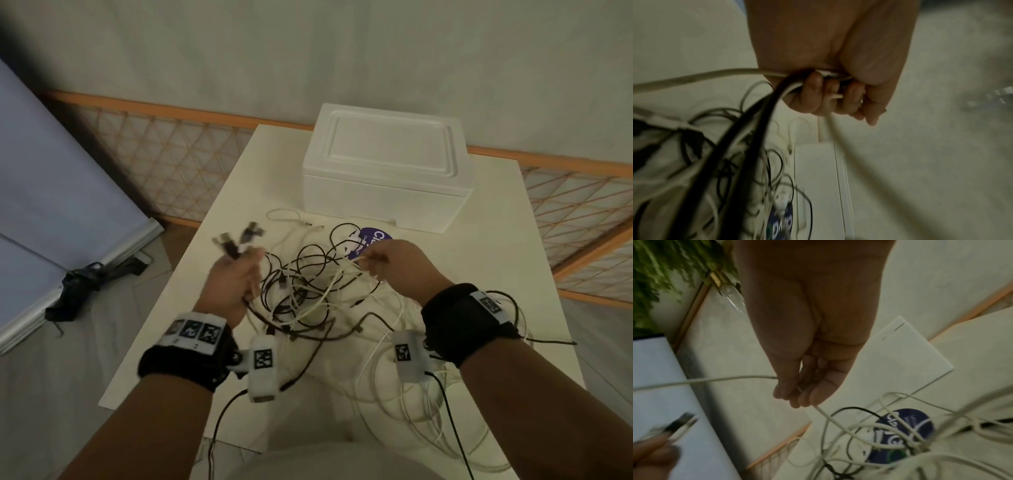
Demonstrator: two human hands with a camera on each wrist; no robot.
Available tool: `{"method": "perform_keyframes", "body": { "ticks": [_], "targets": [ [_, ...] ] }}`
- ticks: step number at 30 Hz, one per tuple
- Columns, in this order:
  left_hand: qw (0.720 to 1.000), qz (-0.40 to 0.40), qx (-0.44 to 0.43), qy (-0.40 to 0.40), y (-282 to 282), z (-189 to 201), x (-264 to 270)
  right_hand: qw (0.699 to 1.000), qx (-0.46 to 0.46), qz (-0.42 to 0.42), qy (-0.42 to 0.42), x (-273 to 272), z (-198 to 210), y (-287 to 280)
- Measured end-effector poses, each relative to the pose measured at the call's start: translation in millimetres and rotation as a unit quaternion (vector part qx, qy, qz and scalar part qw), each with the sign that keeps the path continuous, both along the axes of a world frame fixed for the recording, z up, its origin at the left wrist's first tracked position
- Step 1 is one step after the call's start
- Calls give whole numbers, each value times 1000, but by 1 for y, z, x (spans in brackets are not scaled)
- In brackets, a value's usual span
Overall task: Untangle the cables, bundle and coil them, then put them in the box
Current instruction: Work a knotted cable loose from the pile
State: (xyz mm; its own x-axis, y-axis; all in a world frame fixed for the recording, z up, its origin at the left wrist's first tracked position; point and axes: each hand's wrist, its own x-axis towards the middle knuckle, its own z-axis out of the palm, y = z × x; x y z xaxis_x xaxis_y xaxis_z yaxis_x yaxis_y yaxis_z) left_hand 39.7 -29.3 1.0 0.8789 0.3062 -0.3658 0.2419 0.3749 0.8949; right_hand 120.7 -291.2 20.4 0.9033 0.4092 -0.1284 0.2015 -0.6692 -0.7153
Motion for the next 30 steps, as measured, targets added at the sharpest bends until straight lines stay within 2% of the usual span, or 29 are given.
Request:
{"method": "perform_keyframes", "body": {
  "ticks": [2,5,7,11,13,16,18,20,21,22,23,24,25,27,30],
  "targets": [
    [986,-116,123,-12,-29,3,14,996,76,-11,33,-4,11,10],
    [924,-271,266,-42,-66,5,34,993,120,-17,15,-4,25,22],
    [912,-275,302,-37,-80,5,43,987,154,-45,20,-3,28,22],
    [935,-228,271,-27,-77,-1,55,960,260,-69,81,-5,19,14],
    [937,-235,259,-15,-74,-2,56,948,294,-78,94,-7,13,13],
    [920,-288,264,-26,-79,-4,55,933,339,-81,89,-9,17,21],
    [927,-255,272,-31,-82,-6,59,920,372,-90,84,-5,15,28],
    [949,-189,250,-23,-80,-5,61,927,350,-120,68,-2,4,29],
    [956,-164,241,-19,-79,-3,63,953,279,-103,49,1,-5,28],
    [961,-152,233,-14,-78,-2,65,987,152,-48,21,2,-15,26],
    [962,-154,224,-10,-78,-1,66,1000,8,19,-4,2,-25,24],
    [963,-163,215,-13,-79,0,67,993,-102,61,-17,2,-33,22],
    [962,-173,209,-22,-80,2,68,986,-151,68,-16,4,-36,20],
    [963,-187,191,-26,-82,-2,70,992,-124,36,-6,7,-36,20],
    [967,-207,150,-1,-87,-19,75,996,71,-54,33,15,-24,25]
  ]
}}
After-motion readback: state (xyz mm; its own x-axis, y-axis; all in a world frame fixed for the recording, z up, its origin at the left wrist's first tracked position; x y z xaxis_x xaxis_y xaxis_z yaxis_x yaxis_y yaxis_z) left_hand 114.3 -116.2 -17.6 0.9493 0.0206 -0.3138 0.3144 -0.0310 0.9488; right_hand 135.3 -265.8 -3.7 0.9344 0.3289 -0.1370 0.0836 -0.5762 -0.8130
